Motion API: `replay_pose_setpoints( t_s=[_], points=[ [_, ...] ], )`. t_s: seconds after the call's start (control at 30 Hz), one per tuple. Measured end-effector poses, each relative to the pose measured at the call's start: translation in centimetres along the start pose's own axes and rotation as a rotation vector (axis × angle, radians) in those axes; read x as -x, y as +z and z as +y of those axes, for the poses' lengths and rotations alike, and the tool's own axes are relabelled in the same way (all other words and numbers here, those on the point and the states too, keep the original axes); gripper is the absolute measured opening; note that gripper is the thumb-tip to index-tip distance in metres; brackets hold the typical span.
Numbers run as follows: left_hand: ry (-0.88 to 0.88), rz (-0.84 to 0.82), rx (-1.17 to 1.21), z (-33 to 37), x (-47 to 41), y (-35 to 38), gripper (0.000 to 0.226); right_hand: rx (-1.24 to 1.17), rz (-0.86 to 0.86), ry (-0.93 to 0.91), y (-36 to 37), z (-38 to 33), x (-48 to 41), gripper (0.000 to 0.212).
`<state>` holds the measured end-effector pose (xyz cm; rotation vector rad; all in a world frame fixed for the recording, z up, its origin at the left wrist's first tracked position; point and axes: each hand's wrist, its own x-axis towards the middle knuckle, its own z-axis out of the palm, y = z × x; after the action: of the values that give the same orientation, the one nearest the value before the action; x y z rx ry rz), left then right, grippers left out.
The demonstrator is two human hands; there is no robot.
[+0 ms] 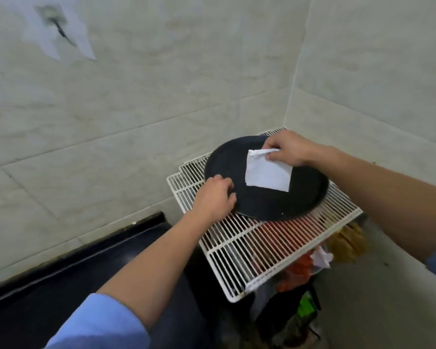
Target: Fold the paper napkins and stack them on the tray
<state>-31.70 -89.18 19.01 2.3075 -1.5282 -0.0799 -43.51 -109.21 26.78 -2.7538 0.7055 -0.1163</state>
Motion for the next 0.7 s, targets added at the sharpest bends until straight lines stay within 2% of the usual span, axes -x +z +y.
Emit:
replay_pose_setpoints(
  t_s=[0.1, 0.3, 0.4, 0.53, 0.7],
  points=[
    [-0.080, -0.030, -0.029, 1.1, -2.6, 1.8, 0.031, 0.051, -0.099, -0.065, 0.9, 2.8, -5.7, 0.011],
    [-0.195, 0.009, -0.089, 1.3, -3.4, 5.1, 0.031, 0.200, -0.129, -0.134, 3.4, 6.0, -15.3, 0.018],
    [-0.207, 0.052, -0.085, 1.2, -3.4, 5.6, 0.030, 0.266, -0.079, -0.133, 5.2, 6.8, -17.9, 0.020],
    [-0.216, 0.099, -0.080, 1.0, -3.5, 6.0, 0.026, 0.386, 0.166, -0.168, 7.6, 7.7, -18.0, 0.031],
    [-0.225, 0.139, -0.084, 1.0, -3.8, 6.6, 0.024, 0.179, 0.143, -0.155, 10.9, 8.2, -16.3, 0.035]
  ],
)
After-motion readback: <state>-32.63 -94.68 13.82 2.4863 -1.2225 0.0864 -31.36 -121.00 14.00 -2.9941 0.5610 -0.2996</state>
